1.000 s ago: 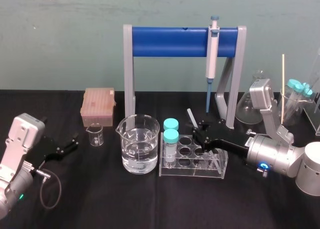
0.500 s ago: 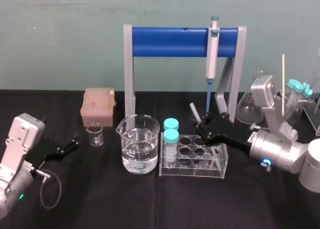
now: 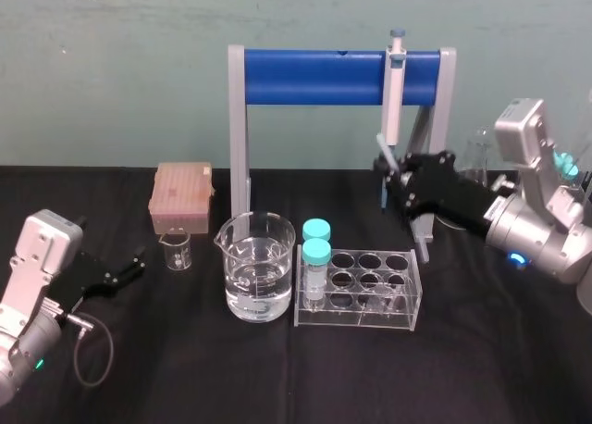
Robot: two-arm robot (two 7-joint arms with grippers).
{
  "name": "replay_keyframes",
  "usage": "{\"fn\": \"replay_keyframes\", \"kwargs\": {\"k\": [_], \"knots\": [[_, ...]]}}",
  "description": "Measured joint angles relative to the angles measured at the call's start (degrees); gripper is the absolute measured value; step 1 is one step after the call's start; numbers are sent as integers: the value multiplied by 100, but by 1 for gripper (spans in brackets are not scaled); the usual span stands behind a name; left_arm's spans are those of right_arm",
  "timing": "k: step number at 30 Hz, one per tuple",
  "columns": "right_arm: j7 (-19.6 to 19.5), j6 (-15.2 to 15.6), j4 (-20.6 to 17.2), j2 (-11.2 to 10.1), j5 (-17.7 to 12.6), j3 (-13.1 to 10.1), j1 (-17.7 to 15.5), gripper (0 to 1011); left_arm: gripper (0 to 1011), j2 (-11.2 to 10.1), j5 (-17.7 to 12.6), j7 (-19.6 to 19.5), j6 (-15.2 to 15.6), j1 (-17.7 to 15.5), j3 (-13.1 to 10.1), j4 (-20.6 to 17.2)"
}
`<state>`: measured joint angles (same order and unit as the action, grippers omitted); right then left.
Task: Pick up the stirring rod with one hand, then place it down.
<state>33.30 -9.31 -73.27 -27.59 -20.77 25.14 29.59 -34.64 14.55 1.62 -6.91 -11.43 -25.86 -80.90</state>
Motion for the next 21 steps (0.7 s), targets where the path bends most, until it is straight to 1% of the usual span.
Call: {"fn": "replay_keyframes", "kwargs": {"k": [4,7,11,16,17,18,21], "knots": [[-37,-192,-41,39,27,-100,0,75,1000,0,0,0,0,0,0,0],[-48,-468,-59,125,22,-229,-18,75,1000,0,0,0,0,0,0,0],[-58,-680,-75,203,5,-324,-55,75,1000,0,0,0,0,0,0,0],[-26,-1116,-45,360,-143,-526,-177,75,1000,0,0,0,0,0,0,0],[-26,-1116,-45,360,-143,-526,-177,75,1000,0,0,0,0,0,0,0],[6,-1214,-16,404,-210,-580,-216,75,1000,0,0,0,0,0,0,0],[78,-1353,59,482,-327,-665,-288,75,1000,0,0,0,0,0,0,0]]}}
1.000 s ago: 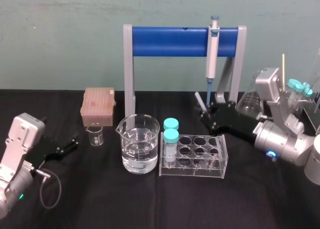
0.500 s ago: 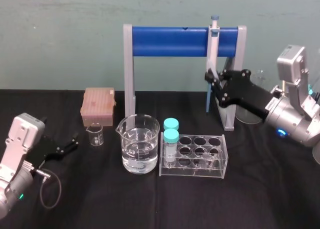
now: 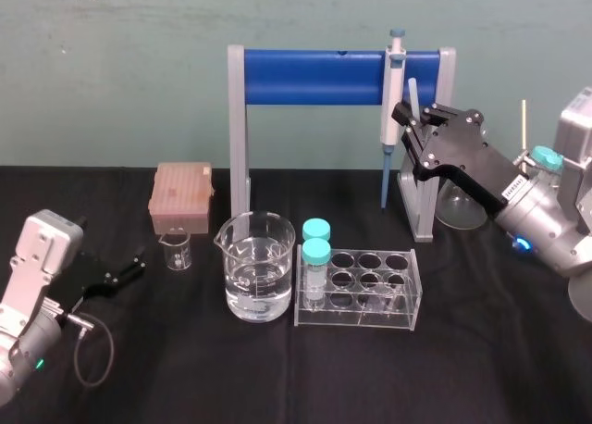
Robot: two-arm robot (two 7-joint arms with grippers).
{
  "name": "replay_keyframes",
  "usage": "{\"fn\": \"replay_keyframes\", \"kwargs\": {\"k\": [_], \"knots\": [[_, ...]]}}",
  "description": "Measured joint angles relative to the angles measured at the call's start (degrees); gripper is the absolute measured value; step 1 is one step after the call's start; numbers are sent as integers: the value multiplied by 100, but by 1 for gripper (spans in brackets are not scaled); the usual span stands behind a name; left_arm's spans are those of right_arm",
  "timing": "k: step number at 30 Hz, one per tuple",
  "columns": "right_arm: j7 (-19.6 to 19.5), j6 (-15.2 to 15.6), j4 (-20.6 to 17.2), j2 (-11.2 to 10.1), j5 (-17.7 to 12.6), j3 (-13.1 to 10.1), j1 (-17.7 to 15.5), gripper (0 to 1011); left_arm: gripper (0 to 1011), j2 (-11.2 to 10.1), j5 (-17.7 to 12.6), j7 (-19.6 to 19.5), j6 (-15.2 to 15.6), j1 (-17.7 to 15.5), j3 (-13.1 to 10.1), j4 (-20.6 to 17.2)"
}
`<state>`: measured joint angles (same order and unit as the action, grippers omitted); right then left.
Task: Pick up the stirring rod with one hand, then place it down.
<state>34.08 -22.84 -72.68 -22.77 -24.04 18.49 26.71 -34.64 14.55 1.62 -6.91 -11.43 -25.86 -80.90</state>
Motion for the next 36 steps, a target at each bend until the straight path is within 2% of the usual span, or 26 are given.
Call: {"fn": "replay_keyframes", "kwargs": {"k": [6,11,36], "knots": [[130,-68,154,93,-95,-57,-114,75,1000,0,0,0,0,0,0,0],[186,22,291,128,-111,-82,-188,75,1000,0,0,0,0,0,0,0],[151,72,307,136,-100,-102,-202,75,1000,0,0,0,0,0,0,0]]}}
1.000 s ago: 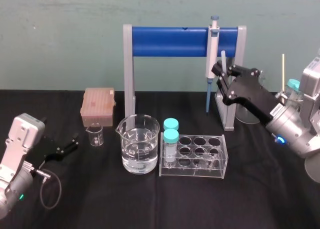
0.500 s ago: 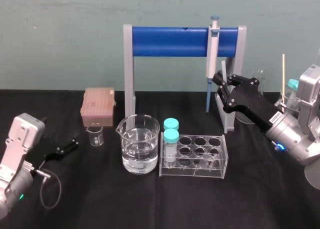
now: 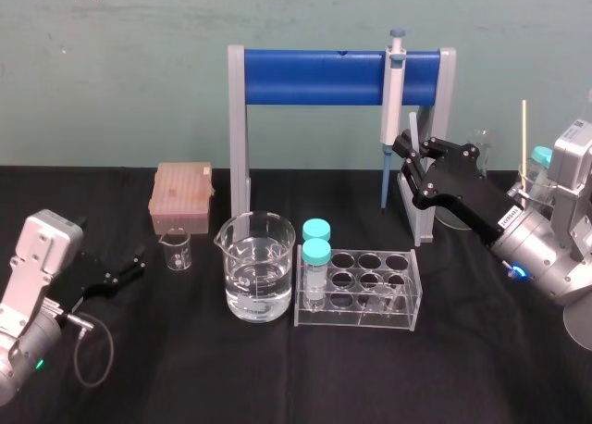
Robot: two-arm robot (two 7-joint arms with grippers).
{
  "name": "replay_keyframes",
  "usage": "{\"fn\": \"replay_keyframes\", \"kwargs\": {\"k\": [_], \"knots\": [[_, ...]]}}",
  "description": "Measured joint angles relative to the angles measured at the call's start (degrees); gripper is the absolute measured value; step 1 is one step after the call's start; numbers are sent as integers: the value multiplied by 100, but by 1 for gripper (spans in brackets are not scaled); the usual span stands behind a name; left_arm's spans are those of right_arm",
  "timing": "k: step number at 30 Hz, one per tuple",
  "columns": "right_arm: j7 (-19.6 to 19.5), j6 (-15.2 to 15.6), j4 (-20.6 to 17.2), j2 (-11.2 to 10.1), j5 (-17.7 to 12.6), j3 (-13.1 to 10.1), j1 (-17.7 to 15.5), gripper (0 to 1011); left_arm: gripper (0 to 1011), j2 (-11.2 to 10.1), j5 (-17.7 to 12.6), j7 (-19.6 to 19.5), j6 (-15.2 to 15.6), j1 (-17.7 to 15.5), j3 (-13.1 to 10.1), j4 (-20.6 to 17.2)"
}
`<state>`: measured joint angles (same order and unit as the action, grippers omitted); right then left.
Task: Pick up the stirring rod with one hand, then place it down.
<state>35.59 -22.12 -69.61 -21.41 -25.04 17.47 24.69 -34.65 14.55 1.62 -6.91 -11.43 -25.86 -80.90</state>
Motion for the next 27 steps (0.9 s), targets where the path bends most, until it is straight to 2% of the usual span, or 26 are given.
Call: {"fn": "replay_keyframes", "kwargs": {"k": [27], "knots": [[8,-5,-4,-1,0,3,3,75,1000,0,0,0,0,0,0,0]]}}
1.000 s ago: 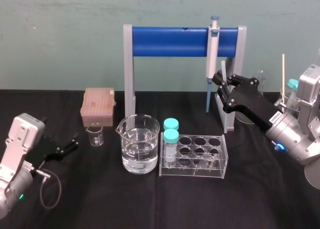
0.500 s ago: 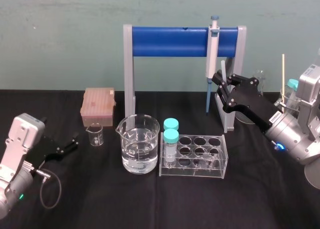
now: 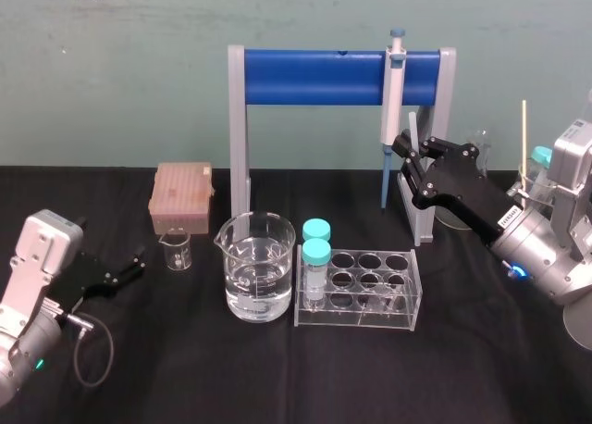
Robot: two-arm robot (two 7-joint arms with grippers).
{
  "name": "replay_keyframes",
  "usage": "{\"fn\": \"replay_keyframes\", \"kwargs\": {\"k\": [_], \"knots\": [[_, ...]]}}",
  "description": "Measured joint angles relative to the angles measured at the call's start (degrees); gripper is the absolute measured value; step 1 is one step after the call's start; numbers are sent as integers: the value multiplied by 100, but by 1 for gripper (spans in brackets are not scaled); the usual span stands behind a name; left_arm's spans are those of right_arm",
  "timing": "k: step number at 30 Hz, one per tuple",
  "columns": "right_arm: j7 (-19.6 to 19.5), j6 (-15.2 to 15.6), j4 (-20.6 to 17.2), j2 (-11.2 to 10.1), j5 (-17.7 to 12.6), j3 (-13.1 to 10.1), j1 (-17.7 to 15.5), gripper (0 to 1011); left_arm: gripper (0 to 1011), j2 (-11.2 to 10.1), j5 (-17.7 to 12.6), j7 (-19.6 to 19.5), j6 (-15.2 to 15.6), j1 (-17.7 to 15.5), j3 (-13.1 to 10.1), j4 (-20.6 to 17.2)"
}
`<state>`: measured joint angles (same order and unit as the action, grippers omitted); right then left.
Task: Pick up the stirring rod with one hand, then place it down.
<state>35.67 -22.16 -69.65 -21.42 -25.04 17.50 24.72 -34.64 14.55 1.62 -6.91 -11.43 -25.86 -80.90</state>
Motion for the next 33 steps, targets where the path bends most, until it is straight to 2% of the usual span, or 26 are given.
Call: {"fn": "replay_keyframes", "kwargs": {"k": [33], "knots": [[-1,0,0,0,0,0,0,75,1000,0,0,0,0,0,0,0]]}}
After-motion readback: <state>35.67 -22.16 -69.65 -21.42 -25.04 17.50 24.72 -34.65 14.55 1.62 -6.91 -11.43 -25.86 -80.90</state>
